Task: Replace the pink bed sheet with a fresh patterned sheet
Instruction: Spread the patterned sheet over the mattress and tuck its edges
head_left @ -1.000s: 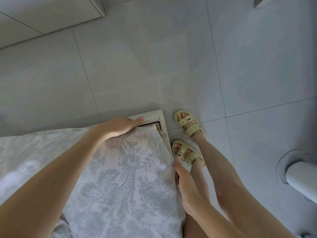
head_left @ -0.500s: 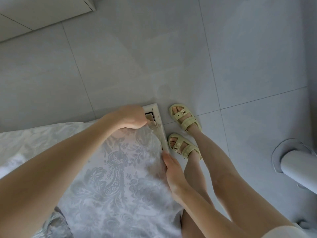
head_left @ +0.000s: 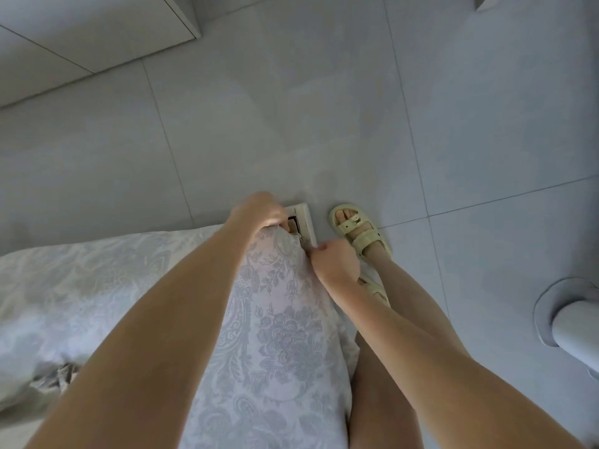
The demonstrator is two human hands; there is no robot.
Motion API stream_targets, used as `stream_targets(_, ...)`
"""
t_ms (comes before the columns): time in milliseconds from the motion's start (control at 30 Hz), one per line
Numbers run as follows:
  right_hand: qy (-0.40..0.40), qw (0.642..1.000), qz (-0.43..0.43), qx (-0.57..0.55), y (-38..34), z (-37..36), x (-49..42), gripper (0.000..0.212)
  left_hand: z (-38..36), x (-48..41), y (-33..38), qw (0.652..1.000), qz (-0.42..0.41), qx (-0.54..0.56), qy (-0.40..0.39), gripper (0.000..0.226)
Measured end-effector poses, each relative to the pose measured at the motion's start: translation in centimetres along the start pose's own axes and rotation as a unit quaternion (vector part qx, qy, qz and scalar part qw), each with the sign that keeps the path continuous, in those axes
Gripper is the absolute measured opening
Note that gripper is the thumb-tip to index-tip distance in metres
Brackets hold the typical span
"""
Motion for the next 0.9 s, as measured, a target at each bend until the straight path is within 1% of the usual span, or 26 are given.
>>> stream_targets(33, 0.046, 0.997, 0.055, -0.039, -0.1, 0.4, 0.7, 0.036, -0.2, -0.4, -0.2, 1.0, 0.001, 0.021, 0.013, 0.031)
stream_targets(67, 0.057, 0.987, 0.105, -0.111, -0.2, 0.9, 1.7, 0.036, -0.4, -0.8, -0.6, 0.997, -0.001, 0.066, 0.026, 0.032)
stream_targets(100, 0.032, 0.973, 0.146, -0.175, -0.5, 1.0, 2.8, 0.029, -0.4, -0.9, -1.1, 0.989, -0.004, 0.145, 0.038, 0.032)
stream_targets(133, -0.018, 0.965, 0.183, -0.189, -0.8, 1.1, 3.9, 0.021, -0.1, -0.7, -1.7, 0.966, -0.005, 0.251, 0.064, 0.03)
stream_targets(167, -0.069, 0.96, 0.212, -0.17, -0.9, 0.7, 4.5, 0.031, 0.3, -0.2, -2.4, 0.933, -0.004, 0.343, 0.109, 0.027)
stream_targets(200, -0.112, 0.955, 0.23, -0.148, -1.0, 0.2, 4.7, 0.047, 0.8, 0.6, -3.5, 0.904, 0.002, 0.391, 0.173, 0.024)
stream_targets(233, -0.145, 0.956, 0.222, -0.128, -0.9, -0.3, 3.9, 0.054, 1.2, 1.7, -4.6, 0.886, 0.008, 0.394, 0.245, 0.02)
stream_targets(267, -0.179, 0.957, 0.192, -0.124, -1.1, -0.4, 3.1, 0.055, 1.5, 3.0, -5.8, 0.874, 0.022, 0.368, 0.316, 0.019)
stream_targets(300, -0.224, 0.951, 0.167, -0.133, -1.3, -0.4, 2.3, 0.055, 1.5, 4.6, -7.2, 0.86, 0.03, 0.343, 0.377, 0.02)
stream_targets(367, -0.321, 0.927, 0.109, -0.161, -1.7, 0.1, 0.5, 0.059, 1.0, 7.7, -9.1, 0.841, 0.035, 0.316, 0.437, 0.022)
stream_targets(433, -0.385, 0.909, 0.068, -0.143, -2.6, 0.8, -0.3, 0.052, -0.9, 10.0, -10.6, 0.841, -0.006, 0.255, 0.477, 0.028)
stream_targets(467, -0.403, 0.906, 0.059, -0.114, -3.0, 1.1, -0.7, 0.052, -2.4, 10.5, -11.0, 0.856, -0.039, 0.2, 0.475, 0.034)
stream_targets(500, -0.411, 0.906, 0.059, -0.076, -3.3, 1.2, -1.0, 0.056, -4.1, 10.6, -11.1, 0.879, -0.074, 0.14, 0.45, 0.043)
stream_targets(533, -0.401, 0.912, 0.08, -0.03, -3.5, 1.1, -1.4, 0.061, -5.7, 10.4, -11.1, 0.903, -0.099, 0.084, 0.41, 0.051)
stream_targets(567, -0.361, 0.924, 0.124, 0.023, -3.9, 1.1, -1.7, 0.06, -7.1, 9.9, -10.7, 0.918, -0.113, 0.037, 0.38, 0.055)
stream_targets(600, -0.296, 0.934, 0.181, 0.079, -4.4, 1.2, -2.0, 0.051, -8.0, 9.2, -10.1, 0.926, -0.106, 0.015, 0.361, 0.057)
stream_targets(633, -0.19, 0.94, 0.251, 0.133, -4.9, 1.5, -2.0, 0.042, -8.2, 8.3, -9.5, 0.932, -0.094, 0.007, 0.351, 0.058)
stream_targets(667, -0.066, 0.922, 0.335, 0.18, -5.3, 1.7, -1.7, 0.033, -8.0, 7.6, -8.8, 0.935, -0.084, 0.005, 0.345, 0.059)
stream_targets(700, 0.02, 0.878, 0.431, 0.206, -5.9, 1.9, -0.9, 0.035, -7.9, 7.0, -8.5, 0.938, -0.075, 0.003, 0.337, 0.06)
stream_targets(733, 0.03, 0.829, 0.512, 0.224, -6.4, 1.8, -0.1, 0.048, -7.5, 6.6, -8.2, 0.942, -0.07, -0.004, 0.329, 0.061)
stream_targets(767, -0.017, 0.775, 0.575, 0.26, -6.5, 1.6, 0.4, 0.056, -7.3, 6.2, -8.1, 0.945, -0.074, -0.007, 0.319, 0.062)
stream_targets(800, -0.079, 0.732, 0.606, 0.301, -6.2, 1.0, 0.2, 0.057, -7.0, 5.9, -8.1, 0.947, -0.077, -0.001, 0.312, 0.064)
stream_targets(833, -0.129, 0.711, 0.594, 0.352, -5.9, 0.8, 0.1, 0.057, -7.0, 6.1, -8.4, 0.949, -0.078, 0.014, 0.305, 0.067)
stream_targets(867, -0.147, 0.733, 0.544, 0.382, -5.7, 1.0, -0.6, 0.056, -6.9, 6.1, -8.5, 0.949, -0.084, 0.027, 0.304, 0.068)
stream_targets(900, -0.14, 0.752, 0.499, 0.407, -5.7, 1.4, -1.4, 0.053, -6.7, 6.2, -8.5, 0.947, -0.088, 0.052, 0.306, 0.068)
Point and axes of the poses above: each hand's wrist, its own x-axis away from the middle knuckle, its own z-axis out of the back of the hand, y = z × x, the point moved 1 cm from there along -x, towards the middle knuckle, and after that the axes turned 8 degrees about y, right-handed, at the moved point
